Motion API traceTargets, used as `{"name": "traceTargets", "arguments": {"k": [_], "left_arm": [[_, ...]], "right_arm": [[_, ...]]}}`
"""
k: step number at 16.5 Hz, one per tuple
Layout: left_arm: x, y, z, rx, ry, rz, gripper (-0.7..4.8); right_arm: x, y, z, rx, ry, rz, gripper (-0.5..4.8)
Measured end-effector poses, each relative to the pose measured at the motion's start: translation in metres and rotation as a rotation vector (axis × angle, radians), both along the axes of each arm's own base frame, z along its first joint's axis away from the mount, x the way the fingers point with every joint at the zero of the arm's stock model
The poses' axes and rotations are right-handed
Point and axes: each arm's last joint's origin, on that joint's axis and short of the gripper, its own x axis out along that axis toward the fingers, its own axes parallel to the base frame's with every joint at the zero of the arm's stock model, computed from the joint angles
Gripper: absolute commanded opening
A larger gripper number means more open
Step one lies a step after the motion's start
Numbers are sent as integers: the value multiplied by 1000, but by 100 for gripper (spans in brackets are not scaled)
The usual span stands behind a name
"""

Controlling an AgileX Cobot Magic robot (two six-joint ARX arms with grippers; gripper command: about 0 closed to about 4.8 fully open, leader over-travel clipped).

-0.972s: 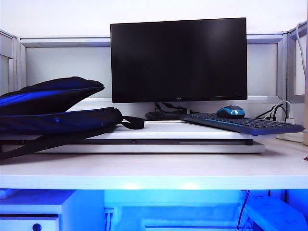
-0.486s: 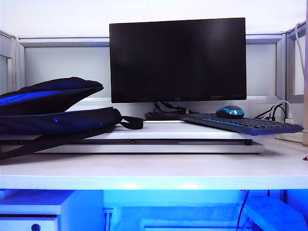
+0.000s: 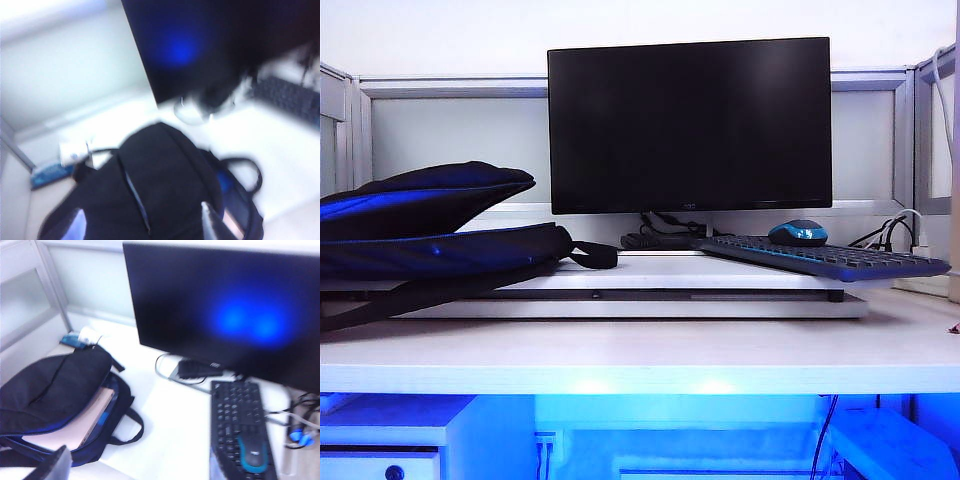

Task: Pick up the book on the desk and put it into the open backpack.

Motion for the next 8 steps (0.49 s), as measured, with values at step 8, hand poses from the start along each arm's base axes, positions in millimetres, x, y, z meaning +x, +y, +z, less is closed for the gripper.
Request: {"name": "traceTargets", "arguments": {"k": [8], "left_arm": [[-127,-7,23,-40,-215,8,271]], "right_arm": [[-87,-30,-21,-16,-12,-88,310]]}}
